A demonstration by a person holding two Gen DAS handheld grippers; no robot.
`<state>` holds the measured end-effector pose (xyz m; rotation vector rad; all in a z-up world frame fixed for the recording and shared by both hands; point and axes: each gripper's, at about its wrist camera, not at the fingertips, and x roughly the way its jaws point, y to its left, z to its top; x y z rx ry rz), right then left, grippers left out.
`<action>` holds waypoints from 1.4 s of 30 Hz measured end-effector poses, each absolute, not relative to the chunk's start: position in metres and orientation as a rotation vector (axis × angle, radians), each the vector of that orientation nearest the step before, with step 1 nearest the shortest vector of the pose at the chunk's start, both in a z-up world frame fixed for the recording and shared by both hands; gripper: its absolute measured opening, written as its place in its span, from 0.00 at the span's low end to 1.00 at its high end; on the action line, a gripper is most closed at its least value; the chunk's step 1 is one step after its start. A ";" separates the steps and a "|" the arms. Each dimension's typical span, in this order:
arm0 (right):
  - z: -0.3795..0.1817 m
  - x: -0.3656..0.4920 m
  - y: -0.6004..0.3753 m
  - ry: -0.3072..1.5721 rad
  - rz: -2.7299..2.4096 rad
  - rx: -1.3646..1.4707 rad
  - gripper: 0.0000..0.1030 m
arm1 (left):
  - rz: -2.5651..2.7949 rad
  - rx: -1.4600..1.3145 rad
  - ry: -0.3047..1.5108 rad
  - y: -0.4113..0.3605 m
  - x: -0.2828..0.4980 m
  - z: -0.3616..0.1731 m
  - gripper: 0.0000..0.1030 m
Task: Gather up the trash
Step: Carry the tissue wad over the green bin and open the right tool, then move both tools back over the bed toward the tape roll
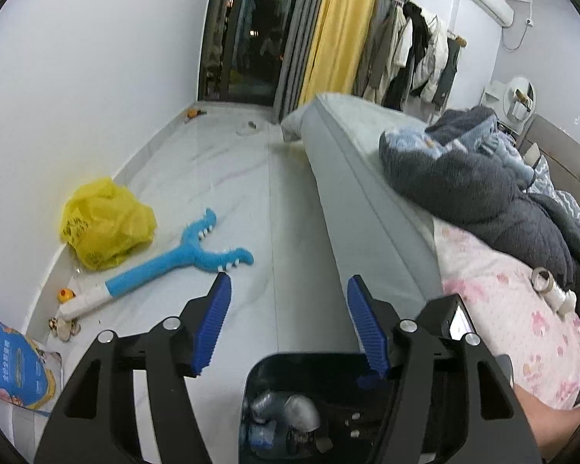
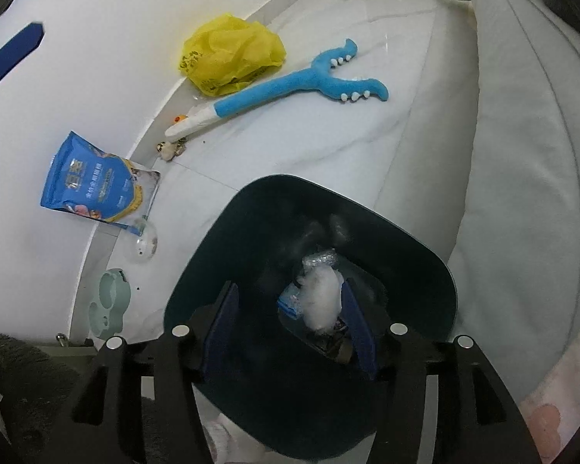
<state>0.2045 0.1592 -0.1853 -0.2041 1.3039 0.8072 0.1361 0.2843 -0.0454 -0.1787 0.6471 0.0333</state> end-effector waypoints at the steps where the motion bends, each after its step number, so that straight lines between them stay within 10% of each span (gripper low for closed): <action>1: -0.182 0.204 0.158 1.297 0.810 -0.202 0.55 | 0.039 -0.172 0.634 0.283 0.136 -0.043 0.66; 42: -0.035 0.228 -0.107 0.642 0.323 -0.074 0.88 | -0.154 -0.163 0.548 0.092 0.193 -0.006 0.92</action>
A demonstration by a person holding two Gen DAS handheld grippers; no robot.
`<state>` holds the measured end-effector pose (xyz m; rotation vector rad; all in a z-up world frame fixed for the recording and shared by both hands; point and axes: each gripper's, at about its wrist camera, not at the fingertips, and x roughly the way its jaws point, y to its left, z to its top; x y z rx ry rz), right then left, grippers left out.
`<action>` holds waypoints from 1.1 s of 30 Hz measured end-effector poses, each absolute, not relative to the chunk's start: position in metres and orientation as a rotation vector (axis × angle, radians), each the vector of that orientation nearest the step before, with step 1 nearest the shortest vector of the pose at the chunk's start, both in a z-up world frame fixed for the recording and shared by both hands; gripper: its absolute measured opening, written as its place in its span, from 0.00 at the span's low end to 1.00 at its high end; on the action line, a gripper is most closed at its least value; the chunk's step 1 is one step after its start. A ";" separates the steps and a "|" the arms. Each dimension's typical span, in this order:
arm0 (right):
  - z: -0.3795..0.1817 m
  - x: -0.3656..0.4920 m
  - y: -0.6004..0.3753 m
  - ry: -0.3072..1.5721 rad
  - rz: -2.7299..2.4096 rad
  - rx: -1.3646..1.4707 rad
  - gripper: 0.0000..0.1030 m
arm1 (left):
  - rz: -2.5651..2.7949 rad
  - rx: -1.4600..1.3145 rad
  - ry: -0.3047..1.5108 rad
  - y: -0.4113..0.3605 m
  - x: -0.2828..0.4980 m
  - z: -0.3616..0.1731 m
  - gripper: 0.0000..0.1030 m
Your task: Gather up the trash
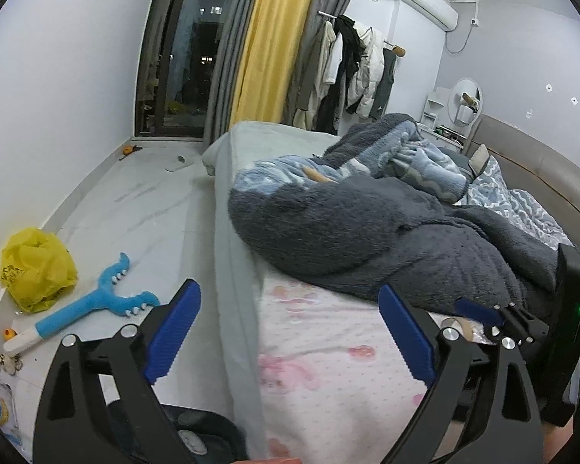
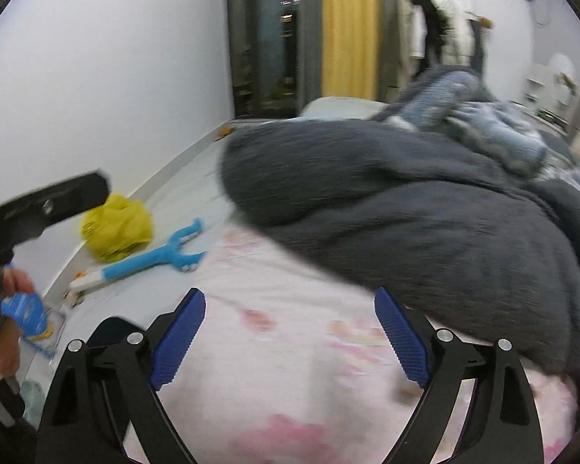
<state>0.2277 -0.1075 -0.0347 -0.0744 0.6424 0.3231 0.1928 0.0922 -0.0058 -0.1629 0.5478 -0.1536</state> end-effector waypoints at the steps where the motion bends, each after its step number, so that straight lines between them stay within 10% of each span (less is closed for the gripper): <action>1: -0.034 0.229 -0.115 0.638 0.301 -0.064 0.89 | -0.159 -0.164 0.548 0.088 0.194 -0.006 0.92; 33: -0.053 0.233 -0.229 0.717 0.115 0.069 0.82 | -0.377 -0.030 0.674 -0.023 0.213 -0.035 0.92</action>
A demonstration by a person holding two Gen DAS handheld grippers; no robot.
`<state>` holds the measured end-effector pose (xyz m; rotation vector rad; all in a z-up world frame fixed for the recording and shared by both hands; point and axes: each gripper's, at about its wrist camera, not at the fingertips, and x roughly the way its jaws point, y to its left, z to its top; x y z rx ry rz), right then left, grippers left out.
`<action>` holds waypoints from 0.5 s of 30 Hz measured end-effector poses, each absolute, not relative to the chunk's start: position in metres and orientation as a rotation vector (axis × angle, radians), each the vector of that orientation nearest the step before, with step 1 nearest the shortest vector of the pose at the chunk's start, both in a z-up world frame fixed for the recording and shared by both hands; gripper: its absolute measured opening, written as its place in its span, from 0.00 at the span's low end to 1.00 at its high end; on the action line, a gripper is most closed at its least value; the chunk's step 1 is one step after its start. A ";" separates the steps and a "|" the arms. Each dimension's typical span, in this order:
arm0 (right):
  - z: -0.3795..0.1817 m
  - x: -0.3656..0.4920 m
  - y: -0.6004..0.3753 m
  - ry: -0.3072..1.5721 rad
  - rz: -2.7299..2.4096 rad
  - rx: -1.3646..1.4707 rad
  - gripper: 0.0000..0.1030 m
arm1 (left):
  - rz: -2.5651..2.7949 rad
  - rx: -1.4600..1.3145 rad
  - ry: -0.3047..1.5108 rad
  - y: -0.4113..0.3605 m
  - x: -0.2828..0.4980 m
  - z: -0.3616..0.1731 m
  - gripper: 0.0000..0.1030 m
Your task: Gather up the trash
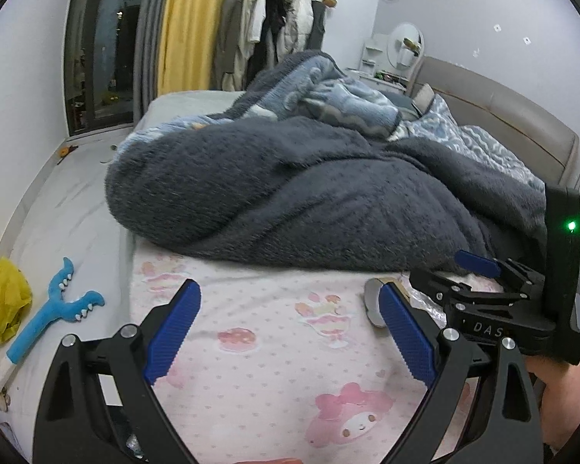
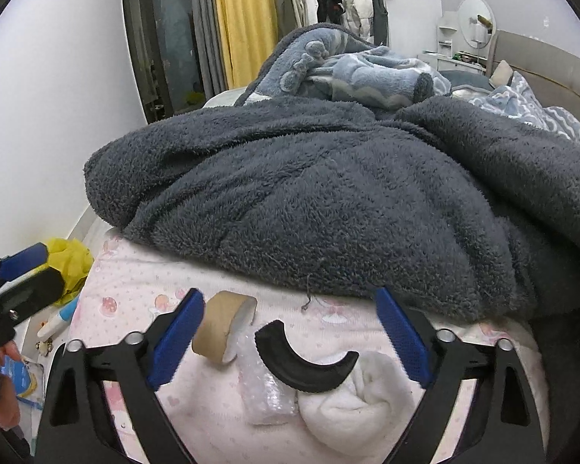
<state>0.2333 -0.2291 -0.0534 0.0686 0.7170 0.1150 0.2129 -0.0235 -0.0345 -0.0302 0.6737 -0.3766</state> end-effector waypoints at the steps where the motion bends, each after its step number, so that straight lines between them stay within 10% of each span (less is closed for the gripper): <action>1: -0.055 0.233 -0.230 0.723 0.120 0.070 0.79 | -0.380 -0.028 0.677 -0.025 0.213 -0.036 0.92; 15: -0.063 0.235 -0.239 0.772 0.225 0.115 0.45 | -0.443 -0.001 0.728 -0.061 0.218 -0.052 0.91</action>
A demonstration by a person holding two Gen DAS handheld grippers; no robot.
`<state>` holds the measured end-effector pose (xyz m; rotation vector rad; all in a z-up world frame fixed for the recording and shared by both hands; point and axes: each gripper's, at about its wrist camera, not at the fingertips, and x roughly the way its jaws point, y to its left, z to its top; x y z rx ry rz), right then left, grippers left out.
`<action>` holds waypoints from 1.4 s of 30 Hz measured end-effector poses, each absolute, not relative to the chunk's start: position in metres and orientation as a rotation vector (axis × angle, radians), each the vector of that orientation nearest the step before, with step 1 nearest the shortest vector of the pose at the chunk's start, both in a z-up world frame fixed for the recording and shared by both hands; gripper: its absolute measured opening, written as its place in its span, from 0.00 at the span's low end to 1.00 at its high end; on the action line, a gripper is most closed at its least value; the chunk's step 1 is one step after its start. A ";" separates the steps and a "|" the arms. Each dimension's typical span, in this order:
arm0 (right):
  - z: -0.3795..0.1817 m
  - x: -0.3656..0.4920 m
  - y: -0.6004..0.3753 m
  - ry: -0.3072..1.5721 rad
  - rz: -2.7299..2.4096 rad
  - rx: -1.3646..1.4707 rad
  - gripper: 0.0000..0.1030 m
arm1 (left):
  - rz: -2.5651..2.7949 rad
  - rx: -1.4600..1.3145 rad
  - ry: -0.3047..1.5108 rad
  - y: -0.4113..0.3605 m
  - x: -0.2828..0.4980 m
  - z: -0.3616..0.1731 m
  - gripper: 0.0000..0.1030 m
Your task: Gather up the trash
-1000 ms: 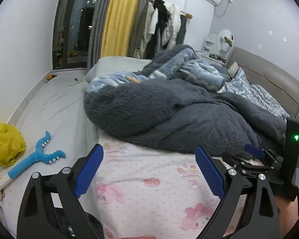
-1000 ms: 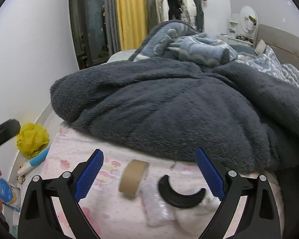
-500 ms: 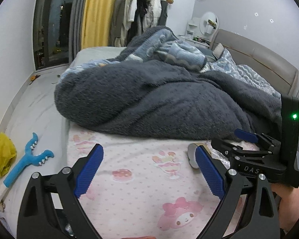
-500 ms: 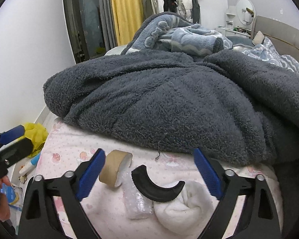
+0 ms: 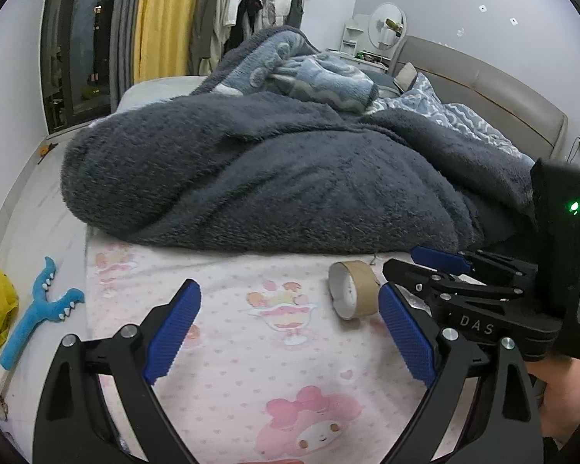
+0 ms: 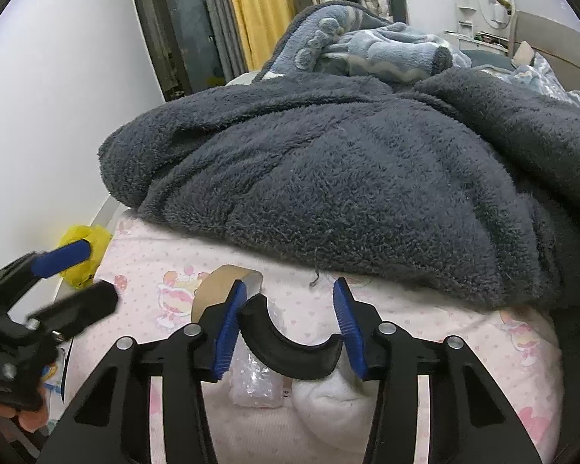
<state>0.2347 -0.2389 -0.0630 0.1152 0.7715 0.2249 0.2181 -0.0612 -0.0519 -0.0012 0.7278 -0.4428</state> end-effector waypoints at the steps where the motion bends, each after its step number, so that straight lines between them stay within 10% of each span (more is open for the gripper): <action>1: -0.062 0.234 -0.240 0.768 0.229 0.123 0.45 | -0.446 -0.003 0.732 -0.063 0.219 -0.053 0.91; 42: -0.036 0.218 -0.300 0.700 0.287 0.243 0.45 | -0.470 -0.075 0.838 -0.119 0.236 -0.086 0.23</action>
